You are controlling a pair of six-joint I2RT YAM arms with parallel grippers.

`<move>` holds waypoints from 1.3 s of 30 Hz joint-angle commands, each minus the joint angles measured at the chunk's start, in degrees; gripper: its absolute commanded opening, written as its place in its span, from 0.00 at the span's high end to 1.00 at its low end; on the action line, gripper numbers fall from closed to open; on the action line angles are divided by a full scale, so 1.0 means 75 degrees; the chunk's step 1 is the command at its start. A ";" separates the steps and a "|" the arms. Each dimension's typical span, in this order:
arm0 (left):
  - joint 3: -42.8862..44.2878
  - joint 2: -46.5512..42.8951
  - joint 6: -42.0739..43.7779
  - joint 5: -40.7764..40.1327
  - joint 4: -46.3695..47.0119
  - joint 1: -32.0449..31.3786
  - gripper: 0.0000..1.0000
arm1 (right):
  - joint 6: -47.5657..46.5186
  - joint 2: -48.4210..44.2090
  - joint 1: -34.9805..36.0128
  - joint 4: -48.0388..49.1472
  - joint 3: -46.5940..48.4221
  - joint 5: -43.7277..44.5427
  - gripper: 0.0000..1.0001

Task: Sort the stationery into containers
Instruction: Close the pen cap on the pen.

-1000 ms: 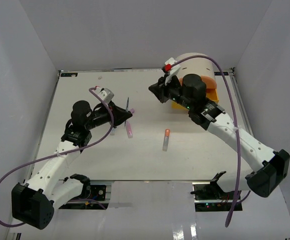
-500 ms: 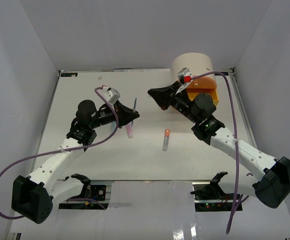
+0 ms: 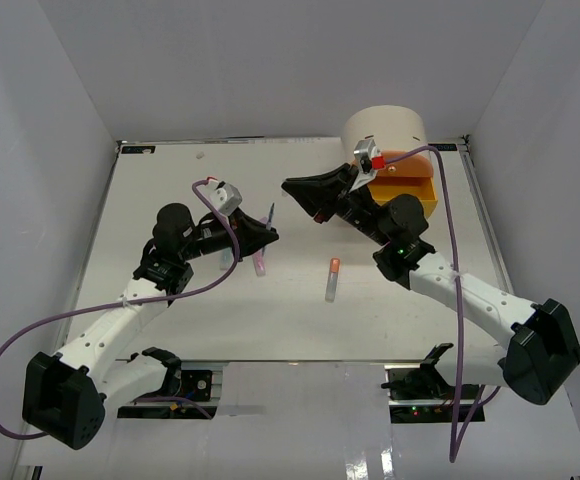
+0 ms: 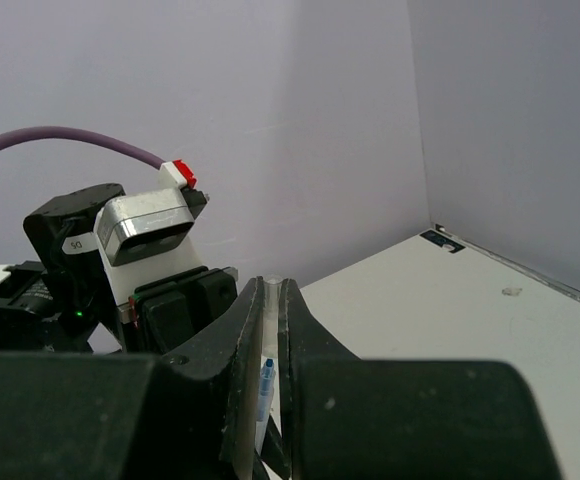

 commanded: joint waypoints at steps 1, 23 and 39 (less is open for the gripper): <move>-0.0060 -0.0197 0.0213 0.0197 0.0014 -0.0031 1.00 | 0.0191 0.0171 0.0090 0.0732 0.0161 -0.0252 0.92; -0.0177 -0.0373 0.0201 0.0255 0.0225 -0.0031 1.00 | 0.0390 0.0652 0.0231 0.0697 0.0361 -0.0593 0.92; -0.0365 -0.0467 -0.0232 0.0056 0.1150 -0.0031 1.00 | 0.0461 0.0629 0.0383 0.1213 -0.0061 -0.0616 0.92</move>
